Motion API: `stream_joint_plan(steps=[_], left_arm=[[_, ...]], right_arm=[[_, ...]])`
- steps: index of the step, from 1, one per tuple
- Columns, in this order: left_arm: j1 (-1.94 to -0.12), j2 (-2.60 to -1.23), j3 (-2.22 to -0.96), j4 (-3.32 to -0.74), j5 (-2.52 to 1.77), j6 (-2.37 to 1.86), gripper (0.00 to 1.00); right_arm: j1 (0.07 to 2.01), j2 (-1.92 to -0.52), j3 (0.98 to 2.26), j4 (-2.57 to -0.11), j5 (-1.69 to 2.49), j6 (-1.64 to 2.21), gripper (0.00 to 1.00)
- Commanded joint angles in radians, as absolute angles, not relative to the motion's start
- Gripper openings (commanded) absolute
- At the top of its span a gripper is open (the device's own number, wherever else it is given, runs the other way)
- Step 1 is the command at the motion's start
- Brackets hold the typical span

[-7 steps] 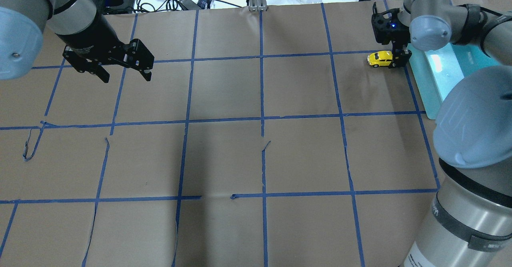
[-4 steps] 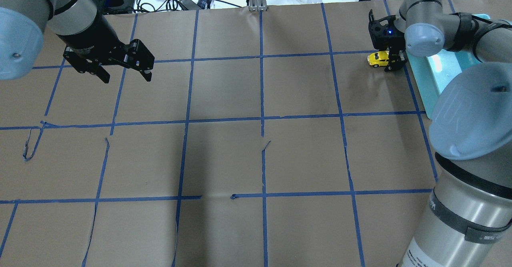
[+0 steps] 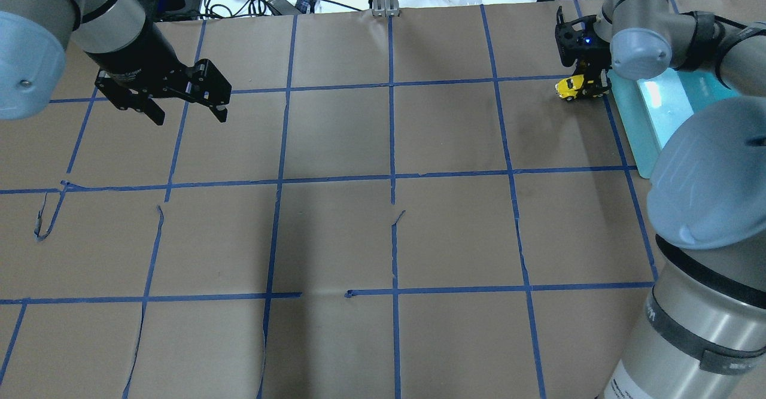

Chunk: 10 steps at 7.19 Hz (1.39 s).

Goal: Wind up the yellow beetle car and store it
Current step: 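Close the right gripper on the car and lift it, then carry the car into the blue bin and open the right gripper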

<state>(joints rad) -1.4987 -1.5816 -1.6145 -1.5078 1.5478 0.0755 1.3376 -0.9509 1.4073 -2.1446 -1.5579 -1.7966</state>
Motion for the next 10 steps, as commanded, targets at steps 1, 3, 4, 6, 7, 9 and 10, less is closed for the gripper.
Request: stream_joint_plan(steps=[1, 3, 4, 6, 7, 9, 10], left_arm=[[-1.499, -1.582, -1.615, -1.508, 1.549, 0.078, 1.0], [-1.499, -1.582, -1.615, -1.508, 1.548, 0.08, 1.0], [-1.499, -1.582, -1.615, -1.508, 1.548, 0.08, 1.0], [-1.499, -1.583, -1.615, -1.508, 1.548, 0.08, 1.0], [-1.499, -1.583, -1.615, -1.508, 1.548, 0.08, 1.0], [-1.499, -1.583, -1.615, -1.506, 1.548, 0.081, 1.0], [-1.499, -1.583, -1.615, -1.506, 1.548, 0.081, 1.0]], right_arm=[[1.335, -1.029, 1.396, -2.083, -1.49, -1.721, 0.05], [1.248, -1.052, 1.375, -2.008, -1.491, -1.727, 0.06], [1.199, -1.052, 1.352, -1.991, -1.506, -1.738, 0.08], [1.137, -1.036, 1.345, -1.996, -1.572, -1.857, 0.08], [1.103, -1.01, 1.347, -2.002, -1.565, -1.938, 0.09], [1.088, -0.964, 1.35, -2.031, -1.557, -2.0, 0.1], [1.078, -0.933, 1.356, -2.043, -1.555, -2.006, 0.11]])
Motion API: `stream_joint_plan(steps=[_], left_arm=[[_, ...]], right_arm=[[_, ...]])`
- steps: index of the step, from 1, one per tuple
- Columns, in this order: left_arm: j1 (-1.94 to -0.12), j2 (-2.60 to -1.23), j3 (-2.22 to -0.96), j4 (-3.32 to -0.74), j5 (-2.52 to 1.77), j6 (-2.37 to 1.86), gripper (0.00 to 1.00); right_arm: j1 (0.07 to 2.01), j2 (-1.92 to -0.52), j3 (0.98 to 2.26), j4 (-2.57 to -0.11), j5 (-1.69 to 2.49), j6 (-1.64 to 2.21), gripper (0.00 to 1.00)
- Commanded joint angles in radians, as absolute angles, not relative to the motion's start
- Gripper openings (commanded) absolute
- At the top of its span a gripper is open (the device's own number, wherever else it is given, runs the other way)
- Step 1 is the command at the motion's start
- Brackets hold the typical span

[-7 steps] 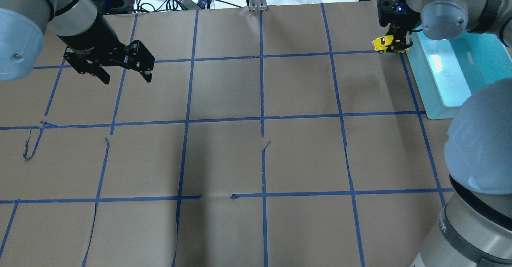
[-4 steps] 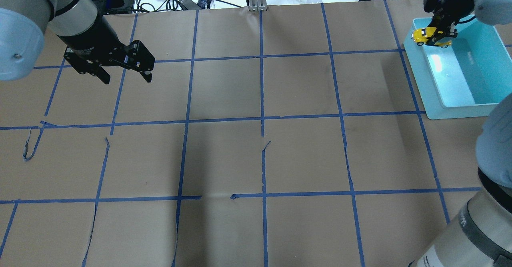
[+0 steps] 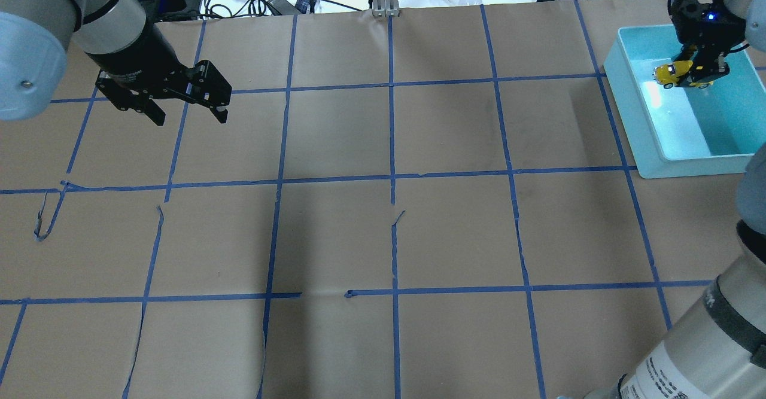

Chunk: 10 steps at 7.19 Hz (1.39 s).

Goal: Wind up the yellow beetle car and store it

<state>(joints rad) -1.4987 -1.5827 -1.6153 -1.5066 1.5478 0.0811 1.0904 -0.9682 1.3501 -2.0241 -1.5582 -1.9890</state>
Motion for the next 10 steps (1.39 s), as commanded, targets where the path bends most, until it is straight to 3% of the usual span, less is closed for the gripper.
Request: stream_joint_plan(steps=[1, 2, 4, 5, 8, 10], left_arm=[[-1.499, -1.582, -1.615, -1.506, 1.548, 0.081, 1.0], [-1.497, -1.583, -1.615, -1.506, 1.548, 0.081, 1.0], [-1.497, -1.583, -1.615, -1.506, 1.548, 0.081, 1.0], [-1.497, -1.582, -1.615, -1.506, 1.548, 0.081, 1.0], [-1.497, -1.582, -1.615, -1.503, 1.548, 0.081, 1.0], [-1.5, -1.583, -1.618, -1.502, 1.545, 0.08, 1.0]], right_arm=[[1.072, -0.927, 1.356, -2.054, -1.557, -2.014, 0.13], [1.071, -0.919, 1.358, -2.056, -1.555, -2.026, 0.22], [1.071, -0.919, 1.358, -2.056, -1.533, -2.013, 0.77], [1.071, -0.923, 1.355, -2.054, -1.526, -2.007, 0.95], [1.078, -1.01, 1.348, -2.007, -1.531, -1.888, 1.0], [1.129, -1.116, 1.348, -1.795, -1.426, -1.687, 1.0]])
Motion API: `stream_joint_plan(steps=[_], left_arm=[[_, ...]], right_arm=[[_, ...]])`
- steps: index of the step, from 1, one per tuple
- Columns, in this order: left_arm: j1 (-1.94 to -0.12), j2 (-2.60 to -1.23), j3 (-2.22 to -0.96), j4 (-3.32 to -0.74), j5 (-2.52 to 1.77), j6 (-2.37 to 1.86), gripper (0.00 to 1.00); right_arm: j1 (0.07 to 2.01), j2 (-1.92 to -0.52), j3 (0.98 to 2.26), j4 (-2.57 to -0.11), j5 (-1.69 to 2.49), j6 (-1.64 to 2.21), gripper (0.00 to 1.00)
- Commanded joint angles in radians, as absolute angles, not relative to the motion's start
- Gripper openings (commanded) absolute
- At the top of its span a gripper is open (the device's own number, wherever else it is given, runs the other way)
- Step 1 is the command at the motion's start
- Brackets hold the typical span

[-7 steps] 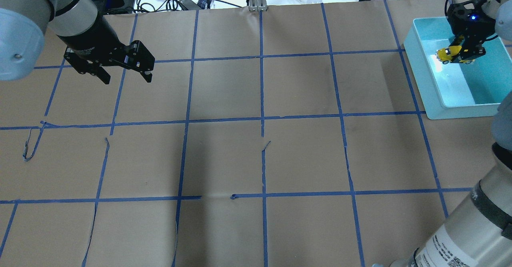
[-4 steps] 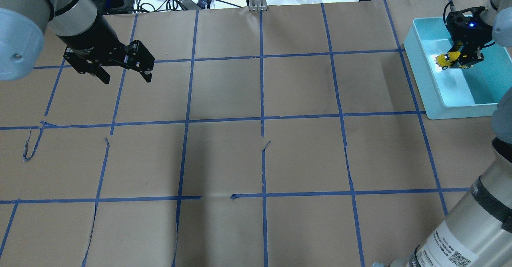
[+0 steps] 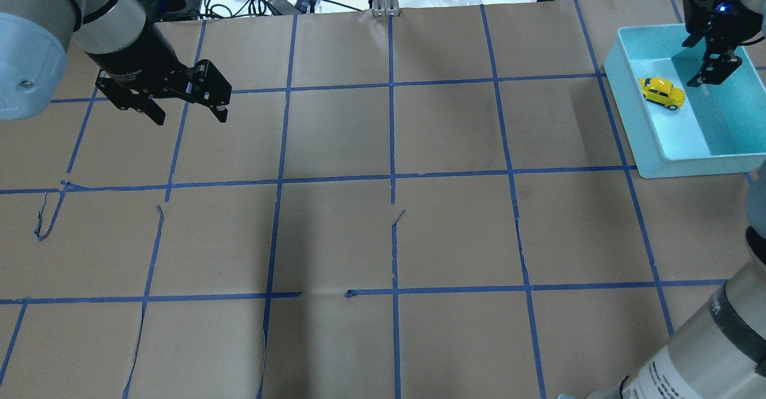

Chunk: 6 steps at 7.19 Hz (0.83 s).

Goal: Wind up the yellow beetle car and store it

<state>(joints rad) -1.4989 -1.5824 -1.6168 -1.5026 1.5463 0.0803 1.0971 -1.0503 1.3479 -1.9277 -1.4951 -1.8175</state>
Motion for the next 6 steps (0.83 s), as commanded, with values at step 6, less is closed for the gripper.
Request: stream_joint_plan(steps=[6], left_arm=[[-1.505, -1.583, -1.621, -1.496, 1.542, 0.08, 1.0]], right_arm=[[1.408, -1.239, 1.353, -1.813, -1.511, -1.197, 1.0]])
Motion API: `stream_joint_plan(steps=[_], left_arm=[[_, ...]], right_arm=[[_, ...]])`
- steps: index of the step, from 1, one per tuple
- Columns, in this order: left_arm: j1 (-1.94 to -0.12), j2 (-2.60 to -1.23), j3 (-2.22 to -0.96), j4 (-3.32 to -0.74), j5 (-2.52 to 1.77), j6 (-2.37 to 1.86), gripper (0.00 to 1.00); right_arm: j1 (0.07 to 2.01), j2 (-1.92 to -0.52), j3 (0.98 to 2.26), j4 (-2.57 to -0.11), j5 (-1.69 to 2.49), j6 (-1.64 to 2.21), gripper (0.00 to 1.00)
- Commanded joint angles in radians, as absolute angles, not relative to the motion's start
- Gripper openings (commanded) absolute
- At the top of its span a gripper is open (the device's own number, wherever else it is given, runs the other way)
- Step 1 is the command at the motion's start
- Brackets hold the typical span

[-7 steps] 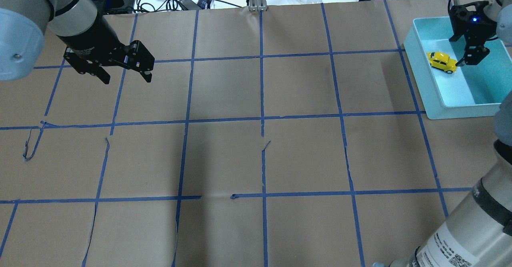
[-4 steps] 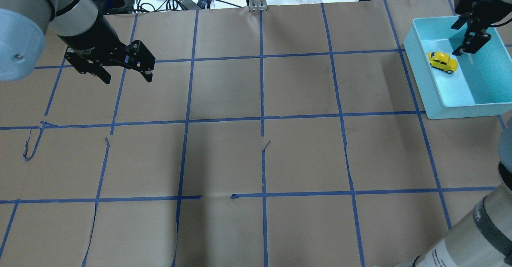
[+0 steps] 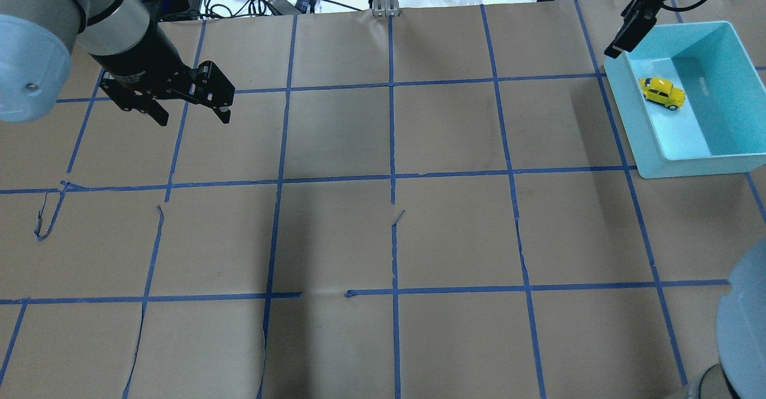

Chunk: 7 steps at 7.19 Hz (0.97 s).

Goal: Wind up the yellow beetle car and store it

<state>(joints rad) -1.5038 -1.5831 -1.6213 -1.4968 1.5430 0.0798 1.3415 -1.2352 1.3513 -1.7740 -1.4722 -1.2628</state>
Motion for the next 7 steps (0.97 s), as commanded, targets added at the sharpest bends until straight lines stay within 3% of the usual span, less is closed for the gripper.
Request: stream_joint_plan(steps=[1, 4, 7], left_arm=[[-1.505, -1.583, -1.62, -1.494, 1.54, 0.081, 1.0], [-1.505, -1.577, -1.62, -1.493, 1.537, 0.081, 1.0], [-1.502, -1.575, -1.618, -1.493, 1.537, 0.081, 1.0]], right_arm=[[1.457, -1.239, 1.35, -1.813, -1.508, -0.964, 1.0], [1.615, -1.293, 1.357, -1.792, -1.569, -0.575, 1.0], [1.618, -1.379, 1.358, -1.622, -1.572, 0.017, 1.0]])
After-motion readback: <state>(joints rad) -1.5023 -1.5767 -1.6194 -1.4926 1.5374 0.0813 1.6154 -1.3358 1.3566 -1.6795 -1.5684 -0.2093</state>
